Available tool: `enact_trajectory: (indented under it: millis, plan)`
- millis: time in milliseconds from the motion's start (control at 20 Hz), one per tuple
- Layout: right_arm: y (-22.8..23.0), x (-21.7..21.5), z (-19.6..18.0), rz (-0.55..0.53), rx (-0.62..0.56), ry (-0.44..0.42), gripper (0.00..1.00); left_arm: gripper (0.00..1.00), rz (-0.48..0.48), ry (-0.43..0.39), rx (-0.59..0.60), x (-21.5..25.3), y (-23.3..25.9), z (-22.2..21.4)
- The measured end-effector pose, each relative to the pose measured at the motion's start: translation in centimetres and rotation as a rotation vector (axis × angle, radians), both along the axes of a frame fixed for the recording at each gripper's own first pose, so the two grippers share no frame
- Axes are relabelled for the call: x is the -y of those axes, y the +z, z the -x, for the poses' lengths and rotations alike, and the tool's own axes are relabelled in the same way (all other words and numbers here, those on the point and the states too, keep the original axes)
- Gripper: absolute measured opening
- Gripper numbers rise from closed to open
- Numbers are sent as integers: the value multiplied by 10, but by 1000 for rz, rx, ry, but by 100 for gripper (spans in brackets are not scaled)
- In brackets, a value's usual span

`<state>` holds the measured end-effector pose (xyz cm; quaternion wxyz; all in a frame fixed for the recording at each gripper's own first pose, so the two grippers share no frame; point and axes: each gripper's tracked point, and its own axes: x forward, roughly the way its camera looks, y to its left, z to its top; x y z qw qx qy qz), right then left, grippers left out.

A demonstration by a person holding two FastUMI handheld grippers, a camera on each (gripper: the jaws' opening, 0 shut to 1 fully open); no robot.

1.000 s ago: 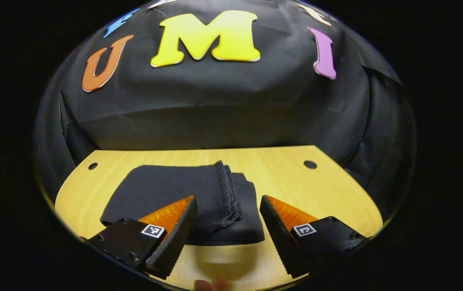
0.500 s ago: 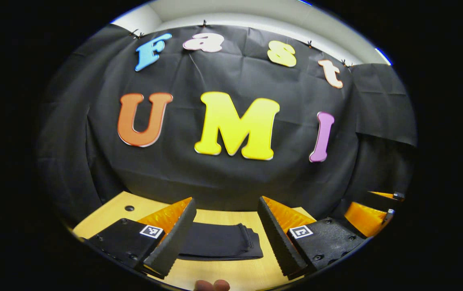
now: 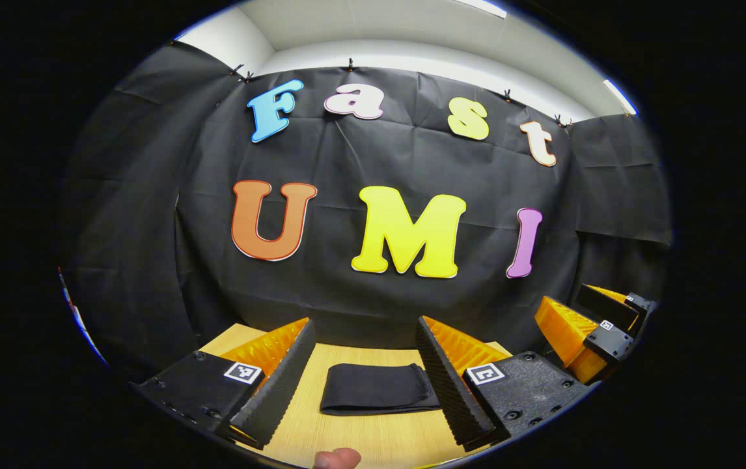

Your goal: Grasp the waist and the cuffs of the jeans and fold them to make the two legs overlap; first hold the waist and fold one-third of the jeans toward the cuffs, then hold the cuffs and fold the remaining one-third in the same direction to finish folding.

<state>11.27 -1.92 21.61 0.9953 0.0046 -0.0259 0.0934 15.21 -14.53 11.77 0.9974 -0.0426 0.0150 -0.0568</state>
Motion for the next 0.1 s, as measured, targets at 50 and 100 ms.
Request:
enact_trajectory:
  millis: [50,100]
  plan:
    - [0,0,3,-4,0,-3,100,98,-6,-3,-2,-1,-1,3]
    - [1,-1,8,-5,-1,1,100,98,-10,0,5,-1,2,4]
